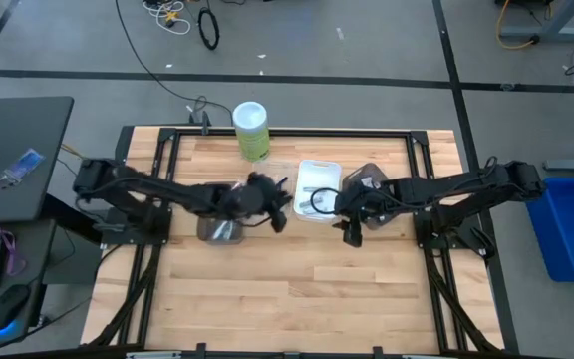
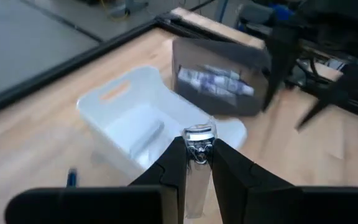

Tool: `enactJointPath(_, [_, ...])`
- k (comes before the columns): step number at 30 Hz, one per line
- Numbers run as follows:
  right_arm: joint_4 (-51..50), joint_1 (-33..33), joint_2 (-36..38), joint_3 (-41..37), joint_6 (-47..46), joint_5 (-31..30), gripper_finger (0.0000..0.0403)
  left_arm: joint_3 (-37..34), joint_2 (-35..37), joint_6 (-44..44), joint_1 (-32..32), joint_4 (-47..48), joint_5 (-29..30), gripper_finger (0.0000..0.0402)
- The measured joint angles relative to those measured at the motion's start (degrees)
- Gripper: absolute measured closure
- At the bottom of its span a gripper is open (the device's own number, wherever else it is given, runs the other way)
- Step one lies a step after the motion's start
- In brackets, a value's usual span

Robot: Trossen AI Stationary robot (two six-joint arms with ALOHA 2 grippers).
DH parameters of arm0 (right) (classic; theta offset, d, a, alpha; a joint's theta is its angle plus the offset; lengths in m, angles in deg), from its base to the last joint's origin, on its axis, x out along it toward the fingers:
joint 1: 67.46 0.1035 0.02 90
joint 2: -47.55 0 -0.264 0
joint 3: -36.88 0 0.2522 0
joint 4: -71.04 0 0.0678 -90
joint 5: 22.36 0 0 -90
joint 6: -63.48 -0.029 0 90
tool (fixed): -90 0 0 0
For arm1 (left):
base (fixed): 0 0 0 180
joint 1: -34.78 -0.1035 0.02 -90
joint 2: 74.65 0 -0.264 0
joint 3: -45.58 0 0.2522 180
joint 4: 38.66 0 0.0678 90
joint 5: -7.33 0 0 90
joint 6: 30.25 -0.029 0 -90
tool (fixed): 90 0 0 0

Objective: Pick & Place Travel size toiletries
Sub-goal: Put the silver nail cutter into the white bin, then return to Home Position

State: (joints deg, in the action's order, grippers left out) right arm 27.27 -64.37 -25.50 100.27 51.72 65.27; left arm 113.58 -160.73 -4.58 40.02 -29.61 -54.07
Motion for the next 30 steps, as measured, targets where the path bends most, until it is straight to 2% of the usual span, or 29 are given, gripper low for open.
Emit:
enactJointPath(3, [-0.2,0.0,0.0,0.0,-1.6,-0.5,0.0220,0.0,-5.3,-5.1,-3.2,-9.0,-2.6,0.0343])
enactJointPath(9, [-1.2,0.0,0.0,-1.1,-4.3,0.0,0.0227,0.0,-14.9,-9.9,-9.1,-26.3,-7.3,0.0342])
enactJointPath(16, [-1.2,0.0,0.0,-1.8,-4.1,0.0,0.0234,0.0,-20.4,-10.5,-14.0,-27.2,-14.6,0.0322])
enactJointPath(25, [-1.0,0.0,0.0,-1.9,-3.8,0.0,0.0229,0.0,-22.0,-13.9,-14.4,-28.0,-15.3,0.0246])
enactJointPath(30, [-0.8,0.0,0.0,-1.9,-3.8,0.0,0.0237,0.2,-21.6,-12.6,-14.2,-30.0,-15.3,0.0226])
